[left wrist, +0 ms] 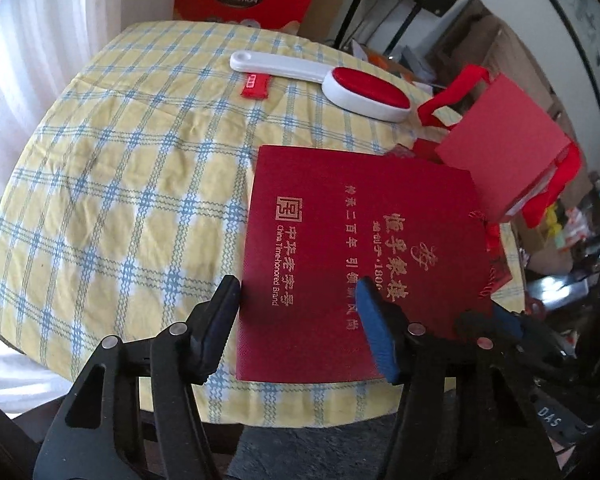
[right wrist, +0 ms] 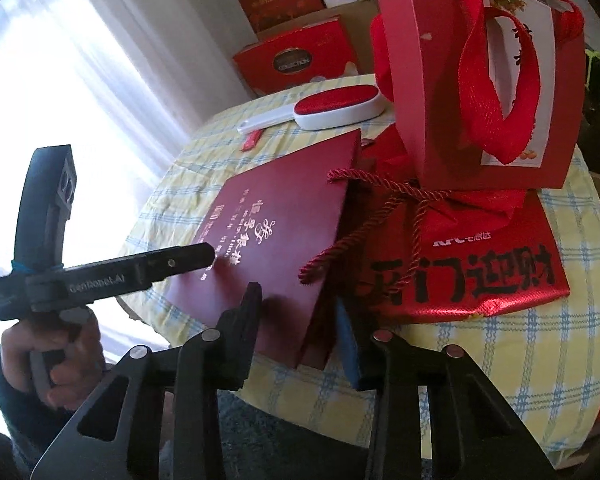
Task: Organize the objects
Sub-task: 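Reach the right gripper to the dark red folder on the table and grasp it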
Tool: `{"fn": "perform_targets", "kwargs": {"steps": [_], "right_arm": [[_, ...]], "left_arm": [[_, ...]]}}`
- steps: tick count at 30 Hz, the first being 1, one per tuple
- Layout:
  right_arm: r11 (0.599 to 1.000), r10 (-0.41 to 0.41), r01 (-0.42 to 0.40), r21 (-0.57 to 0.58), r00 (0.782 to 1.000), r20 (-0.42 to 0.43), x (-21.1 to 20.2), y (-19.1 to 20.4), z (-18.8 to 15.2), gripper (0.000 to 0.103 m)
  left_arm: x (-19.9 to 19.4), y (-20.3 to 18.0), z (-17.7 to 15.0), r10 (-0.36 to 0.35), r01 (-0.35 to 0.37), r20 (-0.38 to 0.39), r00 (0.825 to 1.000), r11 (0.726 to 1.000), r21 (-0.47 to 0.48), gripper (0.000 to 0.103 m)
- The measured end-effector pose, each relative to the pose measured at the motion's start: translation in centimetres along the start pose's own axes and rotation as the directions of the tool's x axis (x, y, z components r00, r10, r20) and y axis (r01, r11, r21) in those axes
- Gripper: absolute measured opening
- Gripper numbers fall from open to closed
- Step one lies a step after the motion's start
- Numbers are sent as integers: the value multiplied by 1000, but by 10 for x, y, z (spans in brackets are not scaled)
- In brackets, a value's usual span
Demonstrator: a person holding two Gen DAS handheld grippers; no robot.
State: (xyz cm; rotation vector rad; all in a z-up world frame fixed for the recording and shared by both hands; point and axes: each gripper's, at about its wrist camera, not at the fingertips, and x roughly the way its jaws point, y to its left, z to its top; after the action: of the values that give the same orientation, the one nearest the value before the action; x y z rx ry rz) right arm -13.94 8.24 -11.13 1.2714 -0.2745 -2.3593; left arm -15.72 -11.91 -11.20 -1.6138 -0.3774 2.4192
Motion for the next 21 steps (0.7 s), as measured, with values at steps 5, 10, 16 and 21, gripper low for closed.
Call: {"fn": "perform_targets", "kwargs": {"steps": [5, 10, 16, 21], "right_arm": [[1000, 1, -2, 12, 999, 40, -18, 5, 1, 36], [999, 38, -39, 8, 994, 103, -49, 14, 4, 36], [999, 44, -46, 18, 992, 122, -65, 16, -1, 39], [996, 9, -16, 83, 996, 84, -52, -1, -25, 43]], "left_arm": [[-14, 0, 2, -52, 52, 4, 999, 999, -13, 57], [-41, -7, 3, -97, 97, 36, 995, 995, 5, 58], [-50, -18, -11, -107, 107, 52, 993, 994, 5, 64], [-42, -21, -28, -112, 116, 81, 990, 992, -42, 61]]}}
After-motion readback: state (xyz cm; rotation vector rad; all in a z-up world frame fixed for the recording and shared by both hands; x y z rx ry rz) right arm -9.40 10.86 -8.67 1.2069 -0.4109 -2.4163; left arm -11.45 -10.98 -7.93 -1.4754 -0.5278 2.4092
